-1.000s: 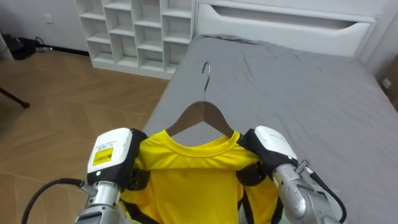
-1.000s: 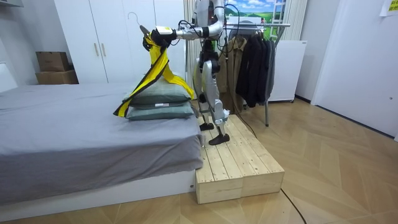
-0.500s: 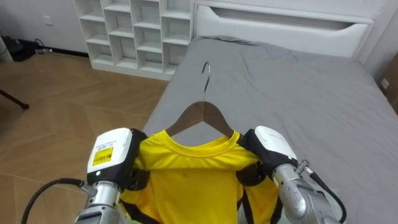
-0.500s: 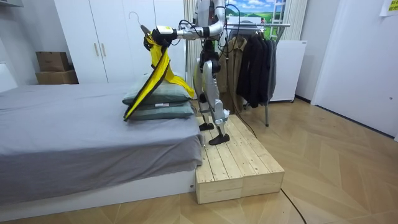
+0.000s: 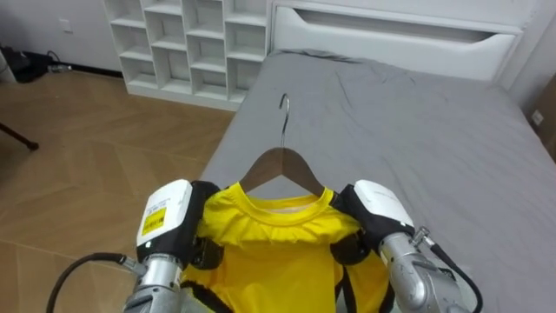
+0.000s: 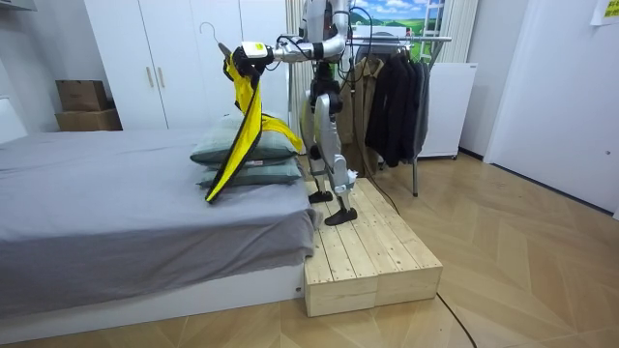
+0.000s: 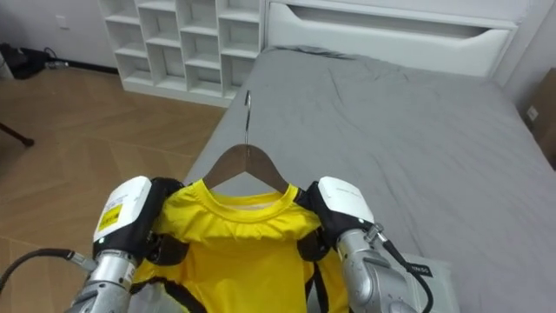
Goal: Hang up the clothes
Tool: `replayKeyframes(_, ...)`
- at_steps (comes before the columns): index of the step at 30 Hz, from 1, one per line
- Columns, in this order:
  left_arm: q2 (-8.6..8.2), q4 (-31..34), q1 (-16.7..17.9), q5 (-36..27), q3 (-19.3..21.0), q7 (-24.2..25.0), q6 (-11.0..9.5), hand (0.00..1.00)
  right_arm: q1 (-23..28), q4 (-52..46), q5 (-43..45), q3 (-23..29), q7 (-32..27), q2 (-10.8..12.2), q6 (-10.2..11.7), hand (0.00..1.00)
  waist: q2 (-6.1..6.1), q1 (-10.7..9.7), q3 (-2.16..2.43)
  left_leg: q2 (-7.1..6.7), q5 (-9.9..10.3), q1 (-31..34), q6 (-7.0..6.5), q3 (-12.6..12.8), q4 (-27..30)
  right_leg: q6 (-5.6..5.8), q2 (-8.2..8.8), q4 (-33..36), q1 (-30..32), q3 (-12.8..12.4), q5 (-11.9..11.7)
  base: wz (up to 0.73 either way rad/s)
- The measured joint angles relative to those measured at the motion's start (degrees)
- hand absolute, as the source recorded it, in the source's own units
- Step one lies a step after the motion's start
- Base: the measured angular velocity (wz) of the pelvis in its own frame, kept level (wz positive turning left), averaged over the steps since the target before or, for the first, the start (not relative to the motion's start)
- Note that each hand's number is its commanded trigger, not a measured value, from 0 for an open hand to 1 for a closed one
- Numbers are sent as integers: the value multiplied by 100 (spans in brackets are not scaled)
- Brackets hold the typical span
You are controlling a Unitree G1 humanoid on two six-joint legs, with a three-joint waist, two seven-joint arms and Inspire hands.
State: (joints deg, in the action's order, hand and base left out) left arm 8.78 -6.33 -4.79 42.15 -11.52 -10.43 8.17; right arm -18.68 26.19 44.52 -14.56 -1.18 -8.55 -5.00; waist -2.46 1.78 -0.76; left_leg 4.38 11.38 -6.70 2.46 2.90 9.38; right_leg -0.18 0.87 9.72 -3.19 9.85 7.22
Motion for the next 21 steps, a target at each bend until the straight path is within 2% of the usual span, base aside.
replayKeyframes(12,-150,0,-22,-154,-7,260,0,0,11,0,151,-7,140,27,-1,100,-31,5,3,-1,0,6,0,5,1,0,2,-1,2,5,0,0)
replayKeyframes(21,-170,0,-23,-159,-7,389,0,0,19,0,322,-7,216,40,-1,100,-3,4,-2,-2,0,9,0,11,2,0,1,-2,2,2,0,0)
